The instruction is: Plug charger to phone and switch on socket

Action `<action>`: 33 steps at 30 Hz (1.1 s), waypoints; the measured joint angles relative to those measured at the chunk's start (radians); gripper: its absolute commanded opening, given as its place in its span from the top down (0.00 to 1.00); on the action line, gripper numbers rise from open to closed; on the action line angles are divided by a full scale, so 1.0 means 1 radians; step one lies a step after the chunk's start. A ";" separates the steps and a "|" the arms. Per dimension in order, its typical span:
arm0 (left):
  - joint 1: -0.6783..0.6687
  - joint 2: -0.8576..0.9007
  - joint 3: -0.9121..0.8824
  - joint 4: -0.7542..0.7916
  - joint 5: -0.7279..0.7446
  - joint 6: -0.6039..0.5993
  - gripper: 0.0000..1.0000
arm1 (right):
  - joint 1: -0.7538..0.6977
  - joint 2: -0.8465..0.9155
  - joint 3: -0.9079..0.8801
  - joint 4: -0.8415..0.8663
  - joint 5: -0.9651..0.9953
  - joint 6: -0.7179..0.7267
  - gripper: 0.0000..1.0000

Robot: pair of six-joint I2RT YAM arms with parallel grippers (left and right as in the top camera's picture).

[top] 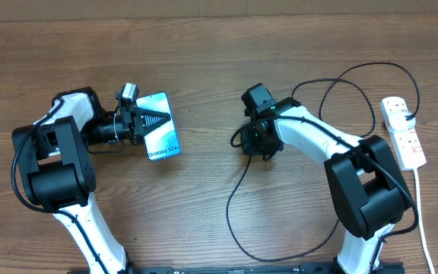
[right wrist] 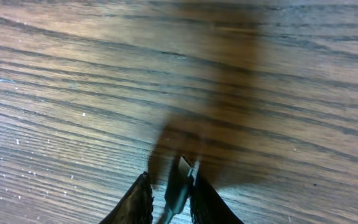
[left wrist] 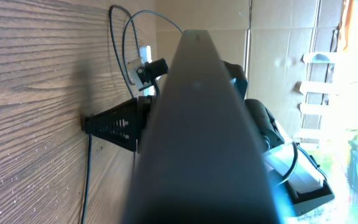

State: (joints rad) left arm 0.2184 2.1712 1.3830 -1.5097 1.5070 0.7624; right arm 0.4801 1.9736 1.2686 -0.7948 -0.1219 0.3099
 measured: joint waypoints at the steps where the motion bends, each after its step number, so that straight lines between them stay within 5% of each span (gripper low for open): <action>1: 0.000 0.000 0.000 0.000 0.000 0.000 0.96 | -0.006 0.000 0.000 -0.002 -0.008 0.001 0.79; 10: 0.000 0.000 0.000 0.000 0.000 0.000 0.96 | -0.017 0.000 0.000 -0.029 -0.036 0.012 0.80; 14: 0.000 0.000 0.000 0.000 0.000 0.000 0.96 | -0.017 0.001 -0.001 -0.032 -0.035 0.015 0.91; 30: 0.000 0.000 0.000 0.000 0.000 0.000 0.96 | -0.017 0.003 -0.001 -0.019 -0.050 0.026 0.85; 33: 0.000 0.000 0.000 0.000 0.000 0.000 0.96 | -0.017 0.003 -0.001 -0.018 -0.049 0.024 0.96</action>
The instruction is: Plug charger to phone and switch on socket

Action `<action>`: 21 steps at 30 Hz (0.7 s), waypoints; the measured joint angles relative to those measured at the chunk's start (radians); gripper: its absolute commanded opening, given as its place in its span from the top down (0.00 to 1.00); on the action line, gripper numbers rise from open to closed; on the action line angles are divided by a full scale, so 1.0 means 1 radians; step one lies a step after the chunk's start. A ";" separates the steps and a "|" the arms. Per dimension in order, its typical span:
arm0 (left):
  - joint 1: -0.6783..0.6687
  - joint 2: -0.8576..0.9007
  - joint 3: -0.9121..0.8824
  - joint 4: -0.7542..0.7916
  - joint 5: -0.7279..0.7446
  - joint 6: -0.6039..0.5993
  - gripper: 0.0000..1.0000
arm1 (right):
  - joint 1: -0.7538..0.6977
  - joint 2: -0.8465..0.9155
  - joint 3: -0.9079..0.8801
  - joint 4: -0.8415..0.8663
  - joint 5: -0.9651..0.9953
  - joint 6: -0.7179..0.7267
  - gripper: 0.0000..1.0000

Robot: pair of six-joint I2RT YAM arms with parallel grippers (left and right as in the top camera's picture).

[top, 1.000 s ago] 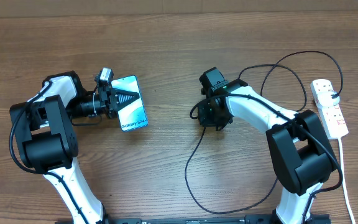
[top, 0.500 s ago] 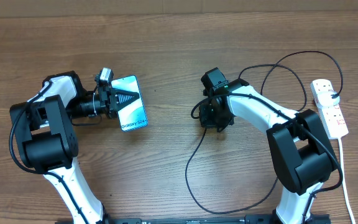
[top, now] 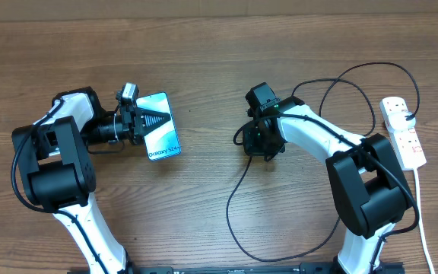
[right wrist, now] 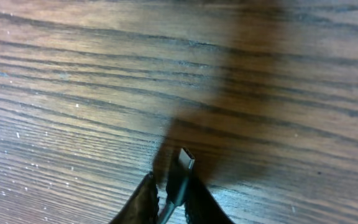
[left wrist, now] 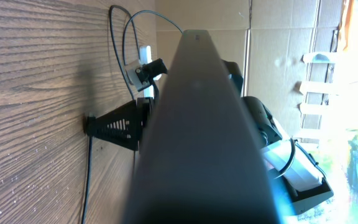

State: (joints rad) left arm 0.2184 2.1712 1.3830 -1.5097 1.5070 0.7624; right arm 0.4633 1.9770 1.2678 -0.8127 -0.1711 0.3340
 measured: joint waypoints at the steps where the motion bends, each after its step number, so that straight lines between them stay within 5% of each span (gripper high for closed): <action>1: 0.000 0.000 0.000 0.000 0.000 0.000 0.96 | 0.000 0.001 0.000 0.001 0.001 -0.004 0.96; 8: 0.000 0.000 0.000 0.001 -0.016 -0.051 0.95 | -0.008 0.007 0.004 -0.029 -0.062 -0.056 0.96; 21: 0.000 0.000 0.000 0.022 -0.018 -0.076 0.96 | -0.027 0.006 0.038 -0.129 -0.722 -0.414 0.96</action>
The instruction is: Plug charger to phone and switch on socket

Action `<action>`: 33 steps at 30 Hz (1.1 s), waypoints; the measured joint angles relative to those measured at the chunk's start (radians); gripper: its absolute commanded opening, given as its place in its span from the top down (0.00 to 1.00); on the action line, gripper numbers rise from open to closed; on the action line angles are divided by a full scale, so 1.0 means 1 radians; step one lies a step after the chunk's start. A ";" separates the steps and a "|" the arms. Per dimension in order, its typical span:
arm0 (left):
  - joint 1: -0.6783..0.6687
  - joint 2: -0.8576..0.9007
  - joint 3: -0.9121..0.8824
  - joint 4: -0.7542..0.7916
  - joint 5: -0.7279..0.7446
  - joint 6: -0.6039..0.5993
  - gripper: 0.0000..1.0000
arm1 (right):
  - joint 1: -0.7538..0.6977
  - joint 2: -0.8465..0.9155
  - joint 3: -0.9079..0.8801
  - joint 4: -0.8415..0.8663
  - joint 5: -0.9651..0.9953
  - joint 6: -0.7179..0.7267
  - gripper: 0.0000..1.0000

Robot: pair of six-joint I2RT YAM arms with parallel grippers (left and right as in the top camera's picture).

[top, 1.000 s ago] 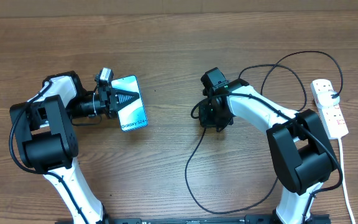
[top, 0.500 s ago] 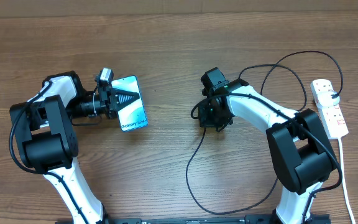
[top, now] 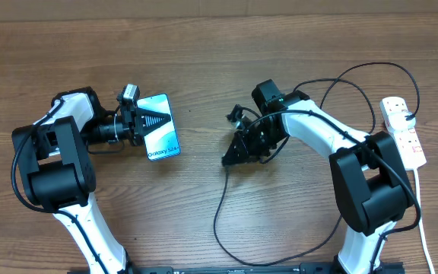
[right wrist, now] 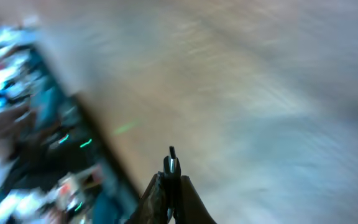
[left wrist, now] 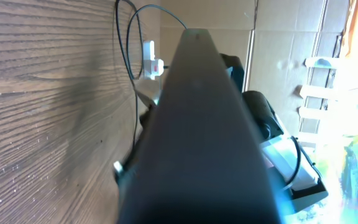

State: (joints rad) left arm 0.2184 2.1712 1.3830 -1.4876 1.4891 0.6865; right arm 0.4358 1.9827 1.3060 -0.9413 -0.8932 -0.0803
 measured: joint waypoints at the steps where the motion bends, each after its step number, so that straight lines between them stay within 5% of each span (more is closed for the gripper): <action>1: 0.000 0.000 0.000 0.000 0.000 0.000 0.96 | 0.006 -0.002 0.000 -0.014 -0.045 -0.031 0.96; 13: -0.045 0.000 0.000 0.000 0.045 0.000 0.96 | 0.120 -0.003 0.002 0.059 -0.338 -0.131 0.96; 33: -0.076 0.000 0.000 -0.005 0.046 -0.032 0.96 | 0.154 -0.003 0.005 0.301 -0.438 0.083 0.96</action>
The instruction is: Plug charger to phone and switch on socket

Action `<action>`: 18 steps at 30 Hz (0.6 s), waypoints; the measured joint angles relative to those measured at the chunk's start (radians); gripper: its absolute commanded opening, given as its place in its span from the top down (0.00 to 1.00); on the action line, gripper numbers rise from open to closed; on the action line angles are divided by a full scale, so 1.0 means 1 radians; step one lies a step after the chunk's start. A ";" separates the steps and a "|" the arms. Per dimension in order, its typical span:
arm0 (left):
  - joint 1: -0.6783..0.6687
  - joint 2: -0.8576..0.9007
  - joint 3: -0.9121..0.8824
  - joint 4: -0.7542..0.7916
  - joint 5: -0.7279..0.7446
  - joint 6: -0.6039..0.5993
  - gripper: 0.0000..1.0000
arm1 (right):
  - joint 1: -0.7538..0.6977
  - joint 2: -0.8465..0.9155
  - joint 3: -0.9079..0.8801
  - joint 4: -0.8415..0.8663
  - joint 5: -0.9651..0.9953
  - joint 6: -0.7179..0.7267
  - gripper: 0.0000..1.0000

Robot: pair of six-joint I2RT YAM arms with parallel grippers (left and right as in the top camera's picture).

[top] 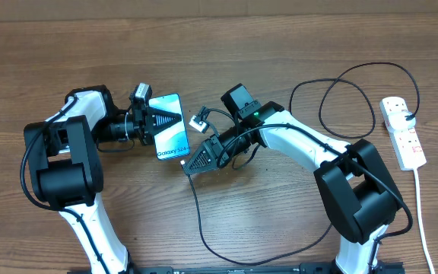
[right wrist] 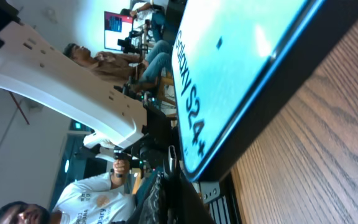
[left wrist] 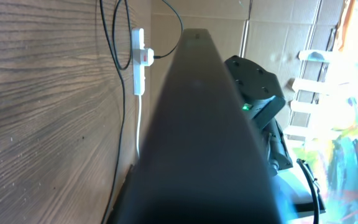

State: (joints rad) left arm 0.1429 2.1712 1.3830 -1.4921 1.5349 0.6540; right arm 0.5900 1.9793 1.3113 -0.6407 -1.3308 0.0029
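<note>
The phone (top: 171, 135), screen lit and reading "Galaxy S24+", is held off the table with my left gripper (top: 150, 123) shut on its upper end. In the left wrist view its dark edge (left wrist: 197, 124) fills the frame and hides the fingers. My right gripper (top: 195, 163) is shut on the charger plug (right wrist: 171, 158), whose metal tip sits just beside the phone's (right wrist: 241, 81) lower end. Whether the tip is touching or in the port cannot be told. The black cable (top: 198, 221) trails from the gripper across the table to the white socket strip (top: 403, 131) at the right.
The cable makes a wide loop (top: 344, 95) at the back right and a long curve along the front of the wooden table (top: 67, 228). The strip's white lead (top: 424, 228) runs off the front right edge. The strip (left wrist: 138, 62) also shows in the left wrist view.
My right gripper has moved left with the plug, from mid-table to the phone's lower end. My left gripper and the phone have shifted a little to the right, toward it.
My right gripper was down on the table, shut around the plug, while my left held the phone. Then the plug was lifted slightly. Then the right gripper pointed left with it, and now the plug is at the phone's lower end.
</note>
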 measured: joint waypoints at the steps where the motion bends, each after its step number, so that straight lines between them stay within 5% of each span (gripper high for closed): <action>1: -0.003 0.000 0.000 0.000 0.000 -0.005 0.96 | 0.000 0.000 0.000 0.012 -0.001 0.013 0.96; 18: -0.011 0.000 0.002 0.001 0.011 -0.028 0.96 | 0.000 0.000 0.002 0.100 0.011 0.171 0.96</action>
State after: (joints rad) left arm 0.1314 2.1712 1.3846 -1.4914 1.5459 0.6262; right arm 0.5900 1.9793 1.3132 -0.5404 -1.3193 0.1741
